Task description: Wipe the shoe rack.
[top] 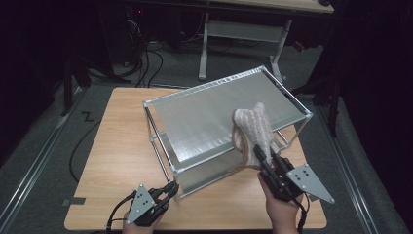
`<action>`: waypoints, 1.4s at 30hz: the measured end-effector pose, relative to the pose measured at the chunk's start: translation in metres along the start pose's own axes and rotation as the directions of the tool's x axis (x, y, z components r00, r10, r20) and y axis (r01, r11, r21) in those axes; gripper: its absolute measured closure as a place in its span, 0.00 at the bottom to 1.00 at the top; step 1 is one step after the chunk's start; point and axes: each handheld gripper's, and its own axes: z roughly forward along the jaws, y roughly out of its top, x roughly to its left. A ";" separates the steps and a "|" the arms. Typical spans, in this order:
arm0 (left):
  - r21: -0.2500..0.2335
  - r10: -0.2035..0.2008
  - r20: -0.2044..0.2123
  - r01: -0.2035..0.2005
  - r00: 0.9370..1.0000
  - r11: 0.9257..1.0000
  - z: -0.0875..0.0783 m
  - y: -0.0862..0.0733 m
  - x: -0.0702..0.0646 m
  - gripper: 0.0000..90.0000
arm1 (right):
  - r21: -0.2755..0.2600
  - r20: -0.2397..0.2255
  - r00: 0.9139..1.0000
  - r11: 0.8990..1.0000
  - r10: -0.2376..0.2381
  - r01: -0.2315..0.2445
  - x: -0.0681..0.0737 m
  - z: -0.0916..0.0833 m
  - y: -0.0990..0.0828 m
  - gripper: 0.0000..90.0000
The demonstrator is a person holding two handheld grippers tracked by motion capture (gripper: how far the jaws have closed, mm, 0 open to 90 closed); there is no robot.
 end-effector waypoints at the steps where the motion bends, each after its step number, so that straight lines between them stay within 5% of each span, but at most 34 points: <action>1: 0.005 0.002 0.012 -0.002 1.000 1.000 0.000 0.001 -0.001 0.90 | -0.002 -0.009 1.000 1.000 -0.001 0.001 0.004 0.003 0.001 0.81; 8: 0.013 0.015 0.088 -0.017 0.996 1.000 0.005 0.003 -0.012 0.90 | 0.015 -0.095 0.995 1.000 0.014 -0.012 0.040 0.025 0.003 0.80; 23: 0.010 0.026 0.115 -0.027 0.993 1.000 0.008 0.003 -0.020 0.89 | 0.055 -0.180 0.984 0.998 0.010 0.000 0.082 0.044 -0.009 0.78; 29: 0.008 0.026 0.120 -0.027 0.992 1.000 0.008 0.003 -0.019 0.89 | 0.086 -0.199 0.980 0.996 -0.017 0.035 0.090 0.047 -0.015 0.70; 34: 0.003 0.024 0.121 -0.024 0.992 1.000 0.008 0.003 -0.019 0.89 | 0.048 -0.199 0.980 0.999 -0.008 0.018 0.089 0.044 -0.010 0.63; 42: 0.003 0.024 0.122 -0.024 0.992 1.000 0.008 0.002 -0.019 0.89 | 0.039 -0.203 0.978 0.998 -0.049 0.058 0.090 0.052 -0.011 0.61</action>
